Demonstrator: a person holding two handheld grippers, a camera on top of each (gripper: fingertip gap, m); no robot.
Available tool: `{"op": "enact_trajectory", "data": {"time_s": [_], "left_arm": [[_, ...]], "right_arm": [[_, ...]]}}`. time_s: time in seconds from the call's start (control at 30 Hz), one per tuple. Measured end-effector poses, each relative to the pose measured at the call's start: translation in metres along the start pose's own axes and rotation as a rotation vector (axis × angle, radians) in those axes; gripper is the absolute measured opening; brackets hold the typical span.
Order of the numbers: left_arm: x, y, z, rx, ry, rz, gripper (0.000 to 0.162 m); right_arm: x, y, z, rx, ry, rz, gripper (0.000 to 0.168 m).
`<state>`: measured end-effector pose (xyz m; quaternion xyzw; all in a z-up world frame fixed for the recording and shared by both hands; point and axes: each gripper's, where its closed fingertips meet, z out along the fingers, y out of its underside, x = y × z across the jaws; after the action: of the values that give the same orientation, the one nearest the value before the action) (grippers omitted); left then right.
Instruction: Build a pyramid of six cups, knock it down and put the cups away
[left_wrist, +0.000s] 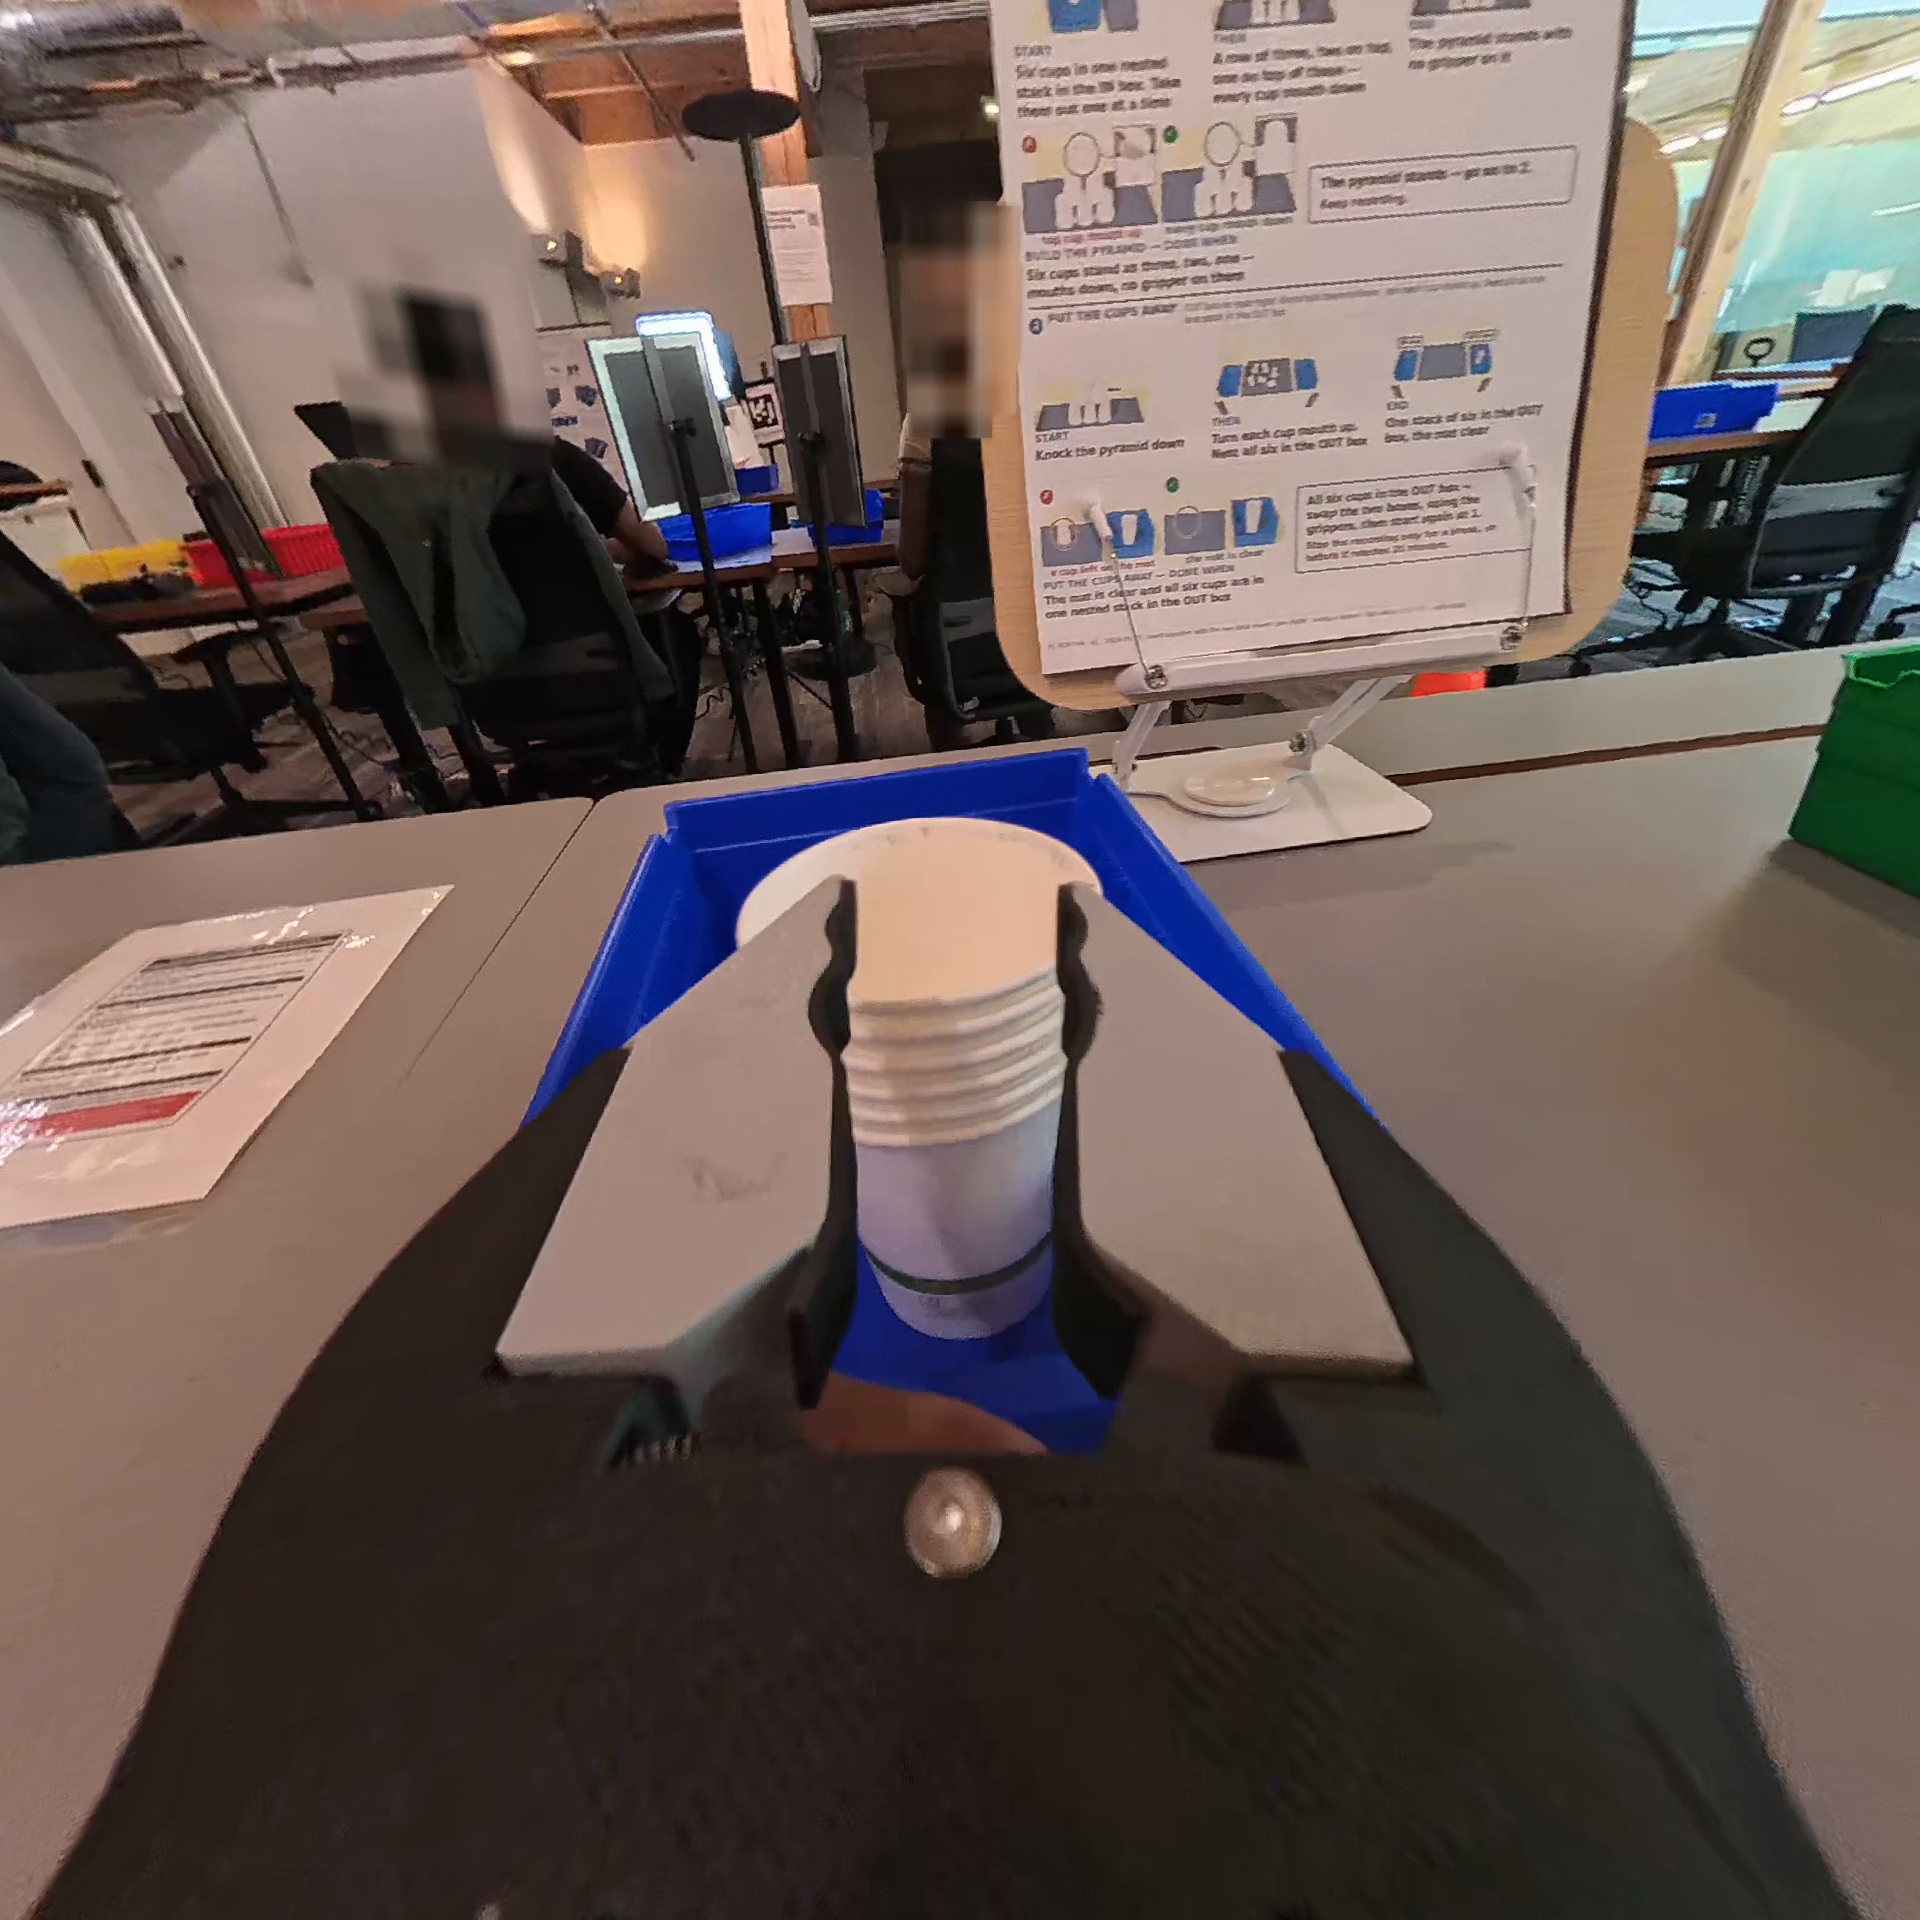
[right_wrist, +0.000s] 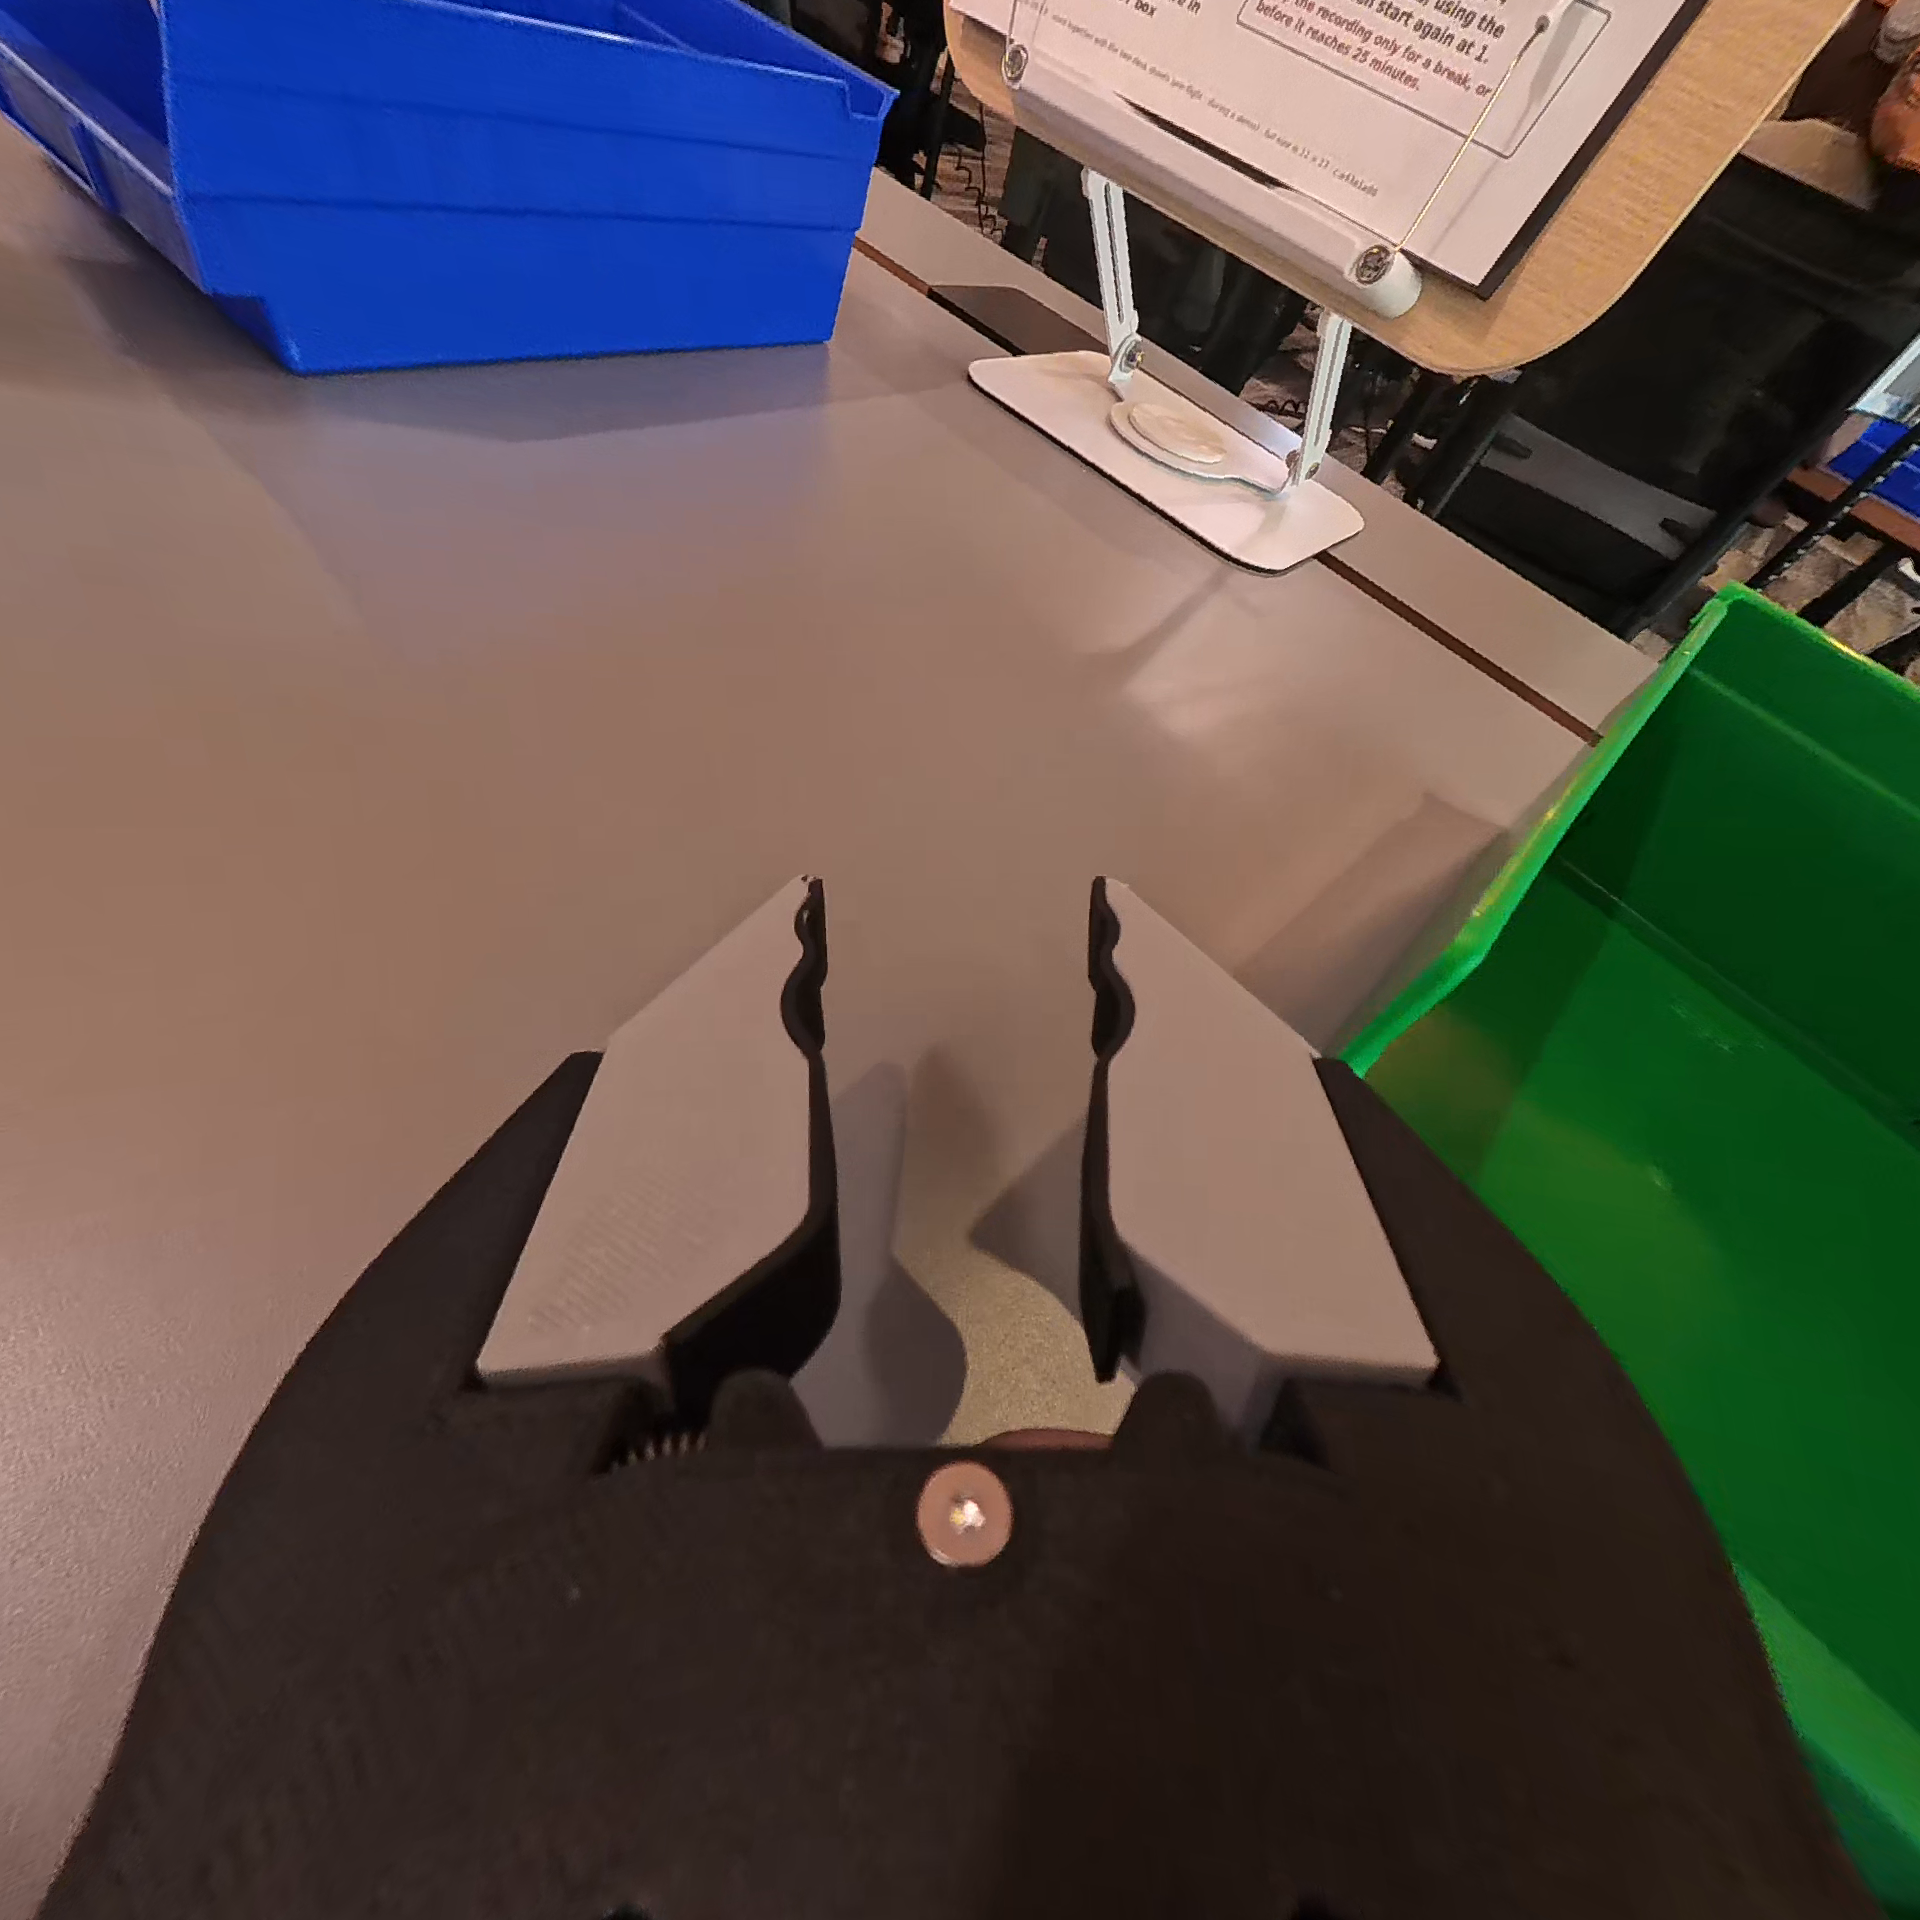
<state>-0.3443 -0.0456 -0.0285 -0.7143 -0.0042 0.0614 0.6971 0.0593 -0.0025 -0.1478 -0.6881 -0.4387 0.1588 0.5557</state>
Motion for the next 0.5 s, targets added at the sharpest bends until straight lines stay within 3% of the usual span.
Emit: {"op": "enact_trajectory", "data": {"time_s": [0.23,0.5], "left_arm": [[0.016,0.006,0.005,-0.023,0.057,0.088,0.041],[0.003,0.001,-0.002,-0.115,0.023,0.535,0.041]], "right_arm": [[-0.002,0.001,0.001,-0.008,0.003,-0.021,0.048],[-0.002,0.000,0.001,-0.007,0.005,-0.027,0.048]]}}
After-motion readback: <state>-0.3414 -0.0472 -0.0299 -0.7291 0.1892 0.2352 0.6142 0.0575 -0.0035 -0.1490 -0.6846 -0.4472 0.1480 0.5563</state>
